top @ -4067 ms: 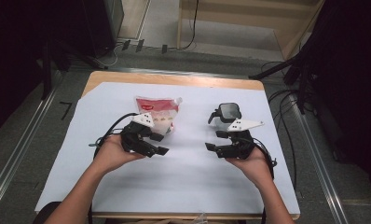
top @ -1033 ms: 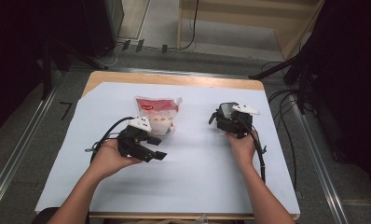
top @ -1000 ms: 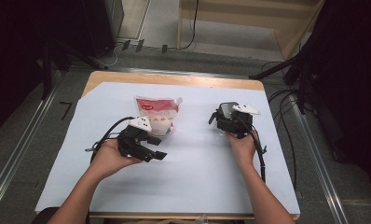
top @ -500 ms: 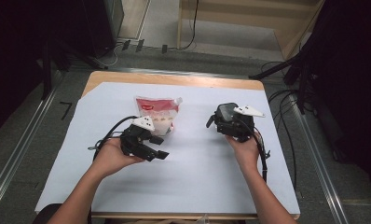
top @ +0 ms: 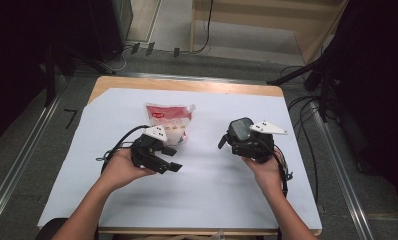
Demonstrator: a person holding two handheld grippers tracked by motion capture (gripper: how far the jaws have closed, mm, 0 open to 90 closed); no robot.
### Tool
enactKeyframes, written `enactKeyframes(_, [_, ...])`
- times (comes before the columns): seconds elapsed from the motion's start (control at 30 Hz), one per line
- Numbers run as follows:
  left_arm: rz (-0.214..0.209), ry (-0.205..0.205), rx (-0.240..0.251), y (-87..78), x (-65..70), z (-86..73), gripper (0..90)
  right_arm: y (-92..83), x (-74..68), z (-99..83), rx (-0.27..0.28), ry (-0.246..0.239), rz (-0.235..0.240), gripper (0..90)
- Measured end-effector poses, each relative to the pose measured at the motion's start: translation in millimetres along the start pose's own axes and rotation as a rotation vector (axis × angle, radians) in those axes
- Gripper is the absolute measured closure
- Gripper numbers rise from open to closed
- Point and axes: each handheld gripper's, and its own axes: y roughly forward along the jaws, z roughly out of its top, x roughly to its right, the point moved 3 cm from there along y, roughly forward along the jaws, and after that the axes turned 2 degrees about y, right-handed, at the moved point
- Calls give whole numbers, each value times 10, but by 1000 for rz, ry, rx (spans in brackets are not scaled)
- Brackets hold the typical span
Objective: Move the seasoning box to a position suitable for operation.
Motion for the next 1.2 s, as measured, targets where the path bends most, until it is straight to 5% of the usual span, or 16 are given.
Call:
enactKeyframes(0.47, [20, 3, -5, 1, -19, -13, 395, -119, -268, -232, -42, -71, 59, 150])
enactKeyframes(0.93, [29, -11, 13, -6, -54, -37, 398, 136, -737, -419, -89, -161, 173, 150])
enactKeyframes(1.2, [28, -8, 2, 15, -61, -41, 399, 251, -909, -471, -86, -161, 236, 150])
